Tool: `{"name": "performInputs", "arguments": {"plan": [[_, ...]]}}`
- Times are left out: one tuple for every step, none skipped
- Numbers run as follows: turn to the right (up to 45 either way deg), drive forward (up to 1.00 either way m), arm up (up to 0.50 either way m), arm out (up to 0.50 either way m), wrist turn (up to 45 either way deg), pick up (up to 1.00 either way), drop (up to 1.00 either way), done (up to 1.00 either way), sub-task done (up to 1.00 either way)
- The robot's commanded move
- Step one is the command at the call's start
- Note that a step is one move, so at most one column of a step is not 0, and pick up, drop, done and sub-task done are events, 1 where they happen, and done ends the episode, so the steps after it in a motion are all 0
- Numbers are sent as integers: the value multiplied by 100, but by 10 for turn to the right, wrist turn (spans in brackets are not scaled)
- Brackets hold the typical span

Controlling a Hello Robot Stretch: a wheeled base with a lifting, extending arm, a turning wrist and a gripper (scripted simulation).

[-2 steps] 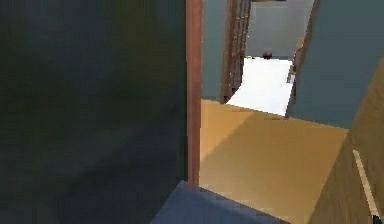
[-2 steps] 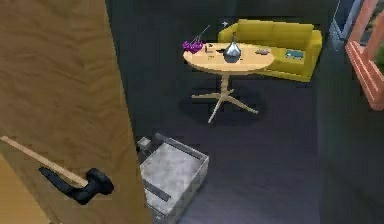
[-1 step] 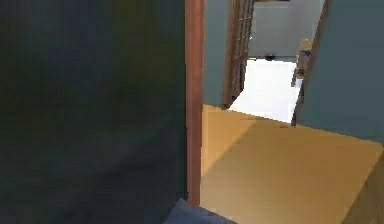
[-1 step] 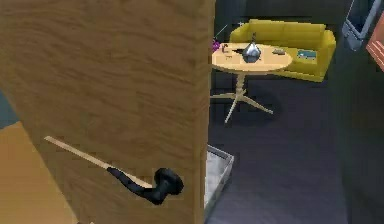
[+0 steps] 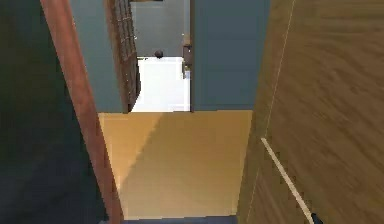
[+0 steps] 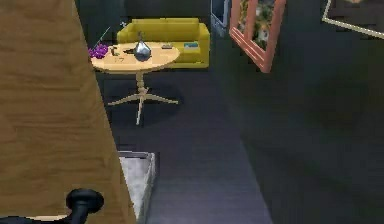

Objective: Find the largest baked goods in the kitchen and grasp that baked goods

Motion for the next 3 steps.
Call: {"name": "performInputs", "arguments": {"plan": [[0,100,0,0,0,0,0,0,0],[90,0,0,0,0,0,0,0,0],[0,15,0,0,0,0,0,0,0]]}}
